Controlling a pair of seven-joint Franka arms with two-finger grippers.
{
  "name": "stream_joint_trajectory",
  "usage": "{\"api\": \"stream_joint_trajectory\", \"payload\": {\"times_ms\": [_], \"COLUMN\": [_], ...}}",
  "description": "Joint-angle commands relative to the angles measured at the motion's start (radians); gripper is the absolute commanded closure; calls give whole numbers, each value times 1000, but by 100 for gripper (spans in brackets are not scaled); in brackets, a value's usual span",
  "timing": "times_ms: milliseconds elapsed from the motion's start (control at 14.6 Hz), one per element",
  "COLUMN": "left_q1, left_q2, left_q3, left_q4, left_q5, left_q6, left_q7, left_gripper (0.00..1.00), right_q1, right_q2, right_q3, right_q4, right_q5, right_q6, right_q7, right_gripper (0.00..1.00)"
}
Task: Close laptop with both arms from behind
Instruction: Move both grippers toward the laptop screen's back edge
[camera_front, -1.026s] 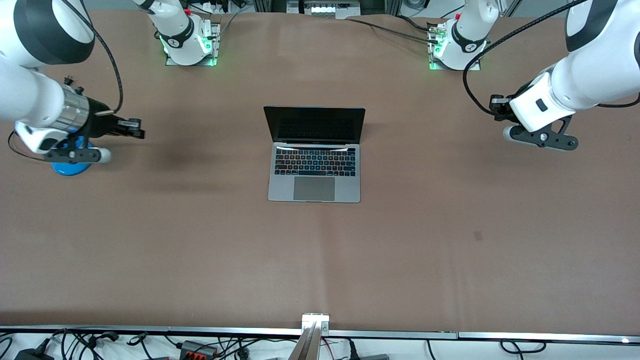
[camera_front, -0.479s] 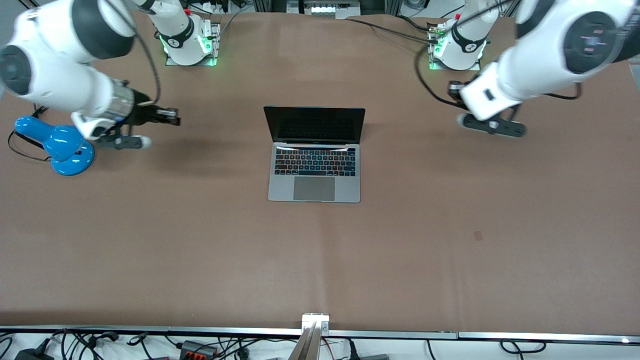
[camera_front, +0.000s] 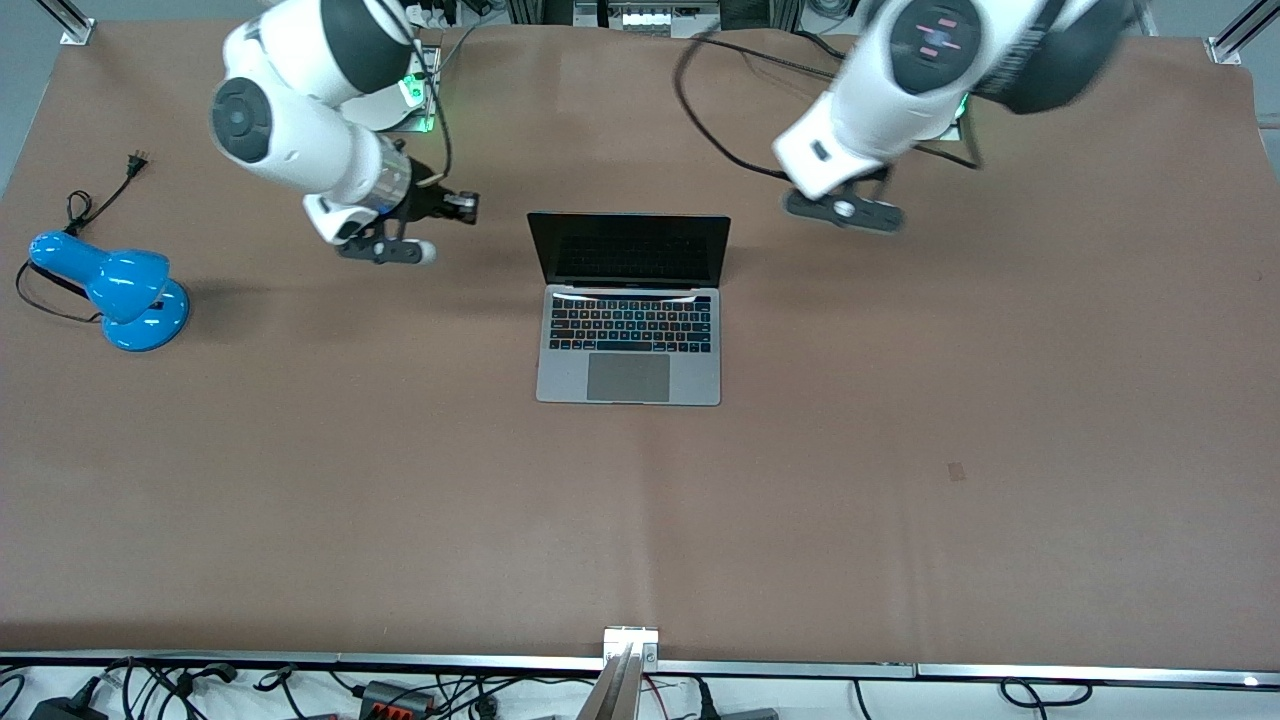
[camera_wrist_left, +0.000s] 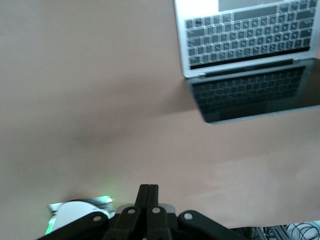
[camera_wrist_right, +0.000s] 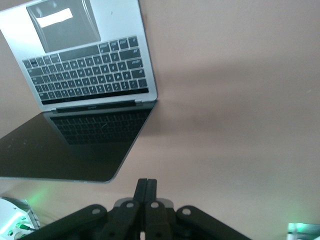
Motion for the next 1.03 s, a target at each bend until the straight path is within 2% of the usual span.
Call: {"api": "stream_joint_trajectory", "payload": {"times_ms": [0,68,411,547,684,958], "left_q1": [17,14,16,14,11,11], "left_q2": [-117,-126,-174,-177,-169,-91], "left_q3": [-23,-24,-144,-156,-167,-231], "left_q4": [-160,-178,-344,-382,-408,-447], "left_q5": [-63,-69,-172,-196,-245,-247], "left_q6": [79,101,311,398,520,789], "left_q7": [-8,-8,-12,-11,-11,-9], "left_gripper": [99,99,99,99,99,99], "right_q1": [50,78,153,191,245,253], "right_q2": [-34,-37,-60,-74,-63,7], "right_q3": [-9,-9,-9,-9,-9,-9], "right_q4": [-48,-58,-123,-147,-158,-154], "right_q5": [33,44,109,110,109,106], "right_q6": [27,30,64,70,143,277], "right_q7": [39,42,64,84,124,115], "right_gripper": [100,100,100,100,100,100]}}
